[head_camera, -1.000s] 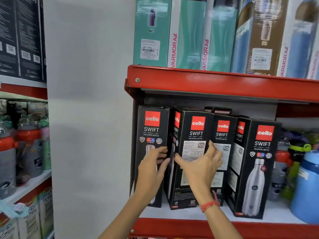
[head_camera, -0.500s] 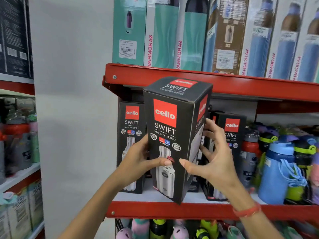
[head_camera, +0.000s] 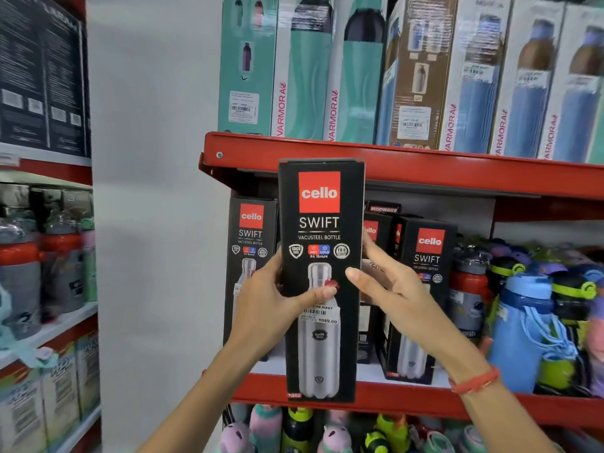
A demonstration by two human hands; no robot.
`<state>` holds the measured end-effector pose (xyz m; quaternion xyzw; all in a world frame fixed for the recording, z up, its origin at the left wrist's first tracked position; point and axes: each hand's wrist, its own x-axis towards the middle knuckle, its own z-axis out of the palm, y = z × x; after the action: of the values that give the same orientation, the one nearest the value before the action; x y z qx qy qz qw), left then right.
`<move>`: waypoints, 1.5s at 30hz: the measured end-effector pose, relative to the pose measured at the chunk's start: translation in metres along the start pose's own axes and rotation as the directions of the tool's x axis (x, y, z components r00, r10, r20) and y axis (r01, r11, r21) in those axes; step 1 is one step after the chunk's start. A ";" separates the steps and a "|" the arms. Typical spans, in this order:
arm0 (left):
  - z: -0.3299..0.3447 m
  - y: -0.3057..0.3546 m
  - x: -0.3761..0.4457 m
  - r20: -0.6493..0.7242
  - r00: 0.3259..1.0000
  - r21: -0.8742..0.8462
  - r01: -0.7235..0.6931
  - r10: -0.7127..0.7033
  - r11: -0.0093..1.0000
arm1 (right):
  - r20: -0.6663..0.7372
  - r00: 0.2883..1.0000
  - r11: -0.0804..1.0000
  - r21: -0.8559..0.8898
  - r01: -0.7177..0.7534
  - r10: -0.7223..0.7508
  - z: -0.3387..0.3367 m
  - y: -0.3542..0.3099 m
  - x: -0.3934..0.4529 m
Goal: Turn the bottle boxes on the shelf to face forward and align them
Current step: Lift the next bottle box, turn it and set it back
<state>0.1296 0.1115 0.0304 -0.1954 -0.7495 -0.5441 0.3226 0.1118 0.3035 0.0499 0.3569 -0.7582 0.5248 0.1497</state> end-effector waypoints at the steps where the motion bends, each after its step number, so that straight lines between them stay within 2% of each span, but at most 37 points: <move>1: 0.002 -0.001 0.001 0.004 1.000 0.015 -0.002 0.002 1.000 | 0.000 1.000 1.000 0.001 -0.007 0.007 0.000 0.002 -0.001; 7: 0.010 -0.013 0.017 0.067 0.997 0.090 0.025 -0.031 0.996 | -0.071 0.996 0.998 -0.017 -0.059 0.057 -0.001 0.023 0.006; 22: 0.025 -0.078 0.062 0.021 0.996 0.226 0.079 -0.086 0.971 | -0.202 0.969 0.989 0.044 -0.139 0.145 0.023 0.075 0.044; 25: 0.028 -0.098 0.066 -0.013 0.994 0.245 0.112 -0.112 0.963 | -0.241 0.955 0.985 0.024 -0.172 0.172 0.035 0.094 0.055; 29: 0.032 -0.114 0.071 -0.090 0.987 0.201 0.148 -0.132 0.968 | -0.301 0.945 0.988 -0.044 -0.150 0.130 0.045 0.106 0.068; 35: 0.047 -0.119 0.072 -0.171 0.977 0.304 0.175 -0.127 0.937 | -0.356 0.923 0.978 -0.083 -0.189 0.148 0.047 0.116 0.075; 37: 0.049 -0.121 0.071 -0.189 0.973 0.328 0.187 -0.130 0.926 | -0.498 0.866 0.960 -0.212 -0.183 0.055 0.045 0.115 0.070; 40: 0.049 -0.122 0.068 -0.191 0.971 0.333 0.200 -0.142 0.921 | -0.719 0.683 0.871 -0.412 -0.268 -0.130 0.041 0.113 0.064; 42: 0.050 -0.121 0.065 -0.191 0.974 0.337 0.182 -0.123 0.924 | -0.759 0.647 0.795 -0.436 -0.422 -0.072 0.037 0.115 0.065; 45: 0.051 -0.116 0.059 -0.197 0.977 0.343 0.145 -0.080 0.928 | -0.719 0.685 0.671 -0.450 -0.590 0.121 0.038 0.115 0.069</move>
<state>-0.0008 0.1172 -0.0187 -0.0404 -0.8133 -0.4326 0.3870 -0.0114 0.2651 -0.0034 -0.0845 -0.8506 0.3339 0.3973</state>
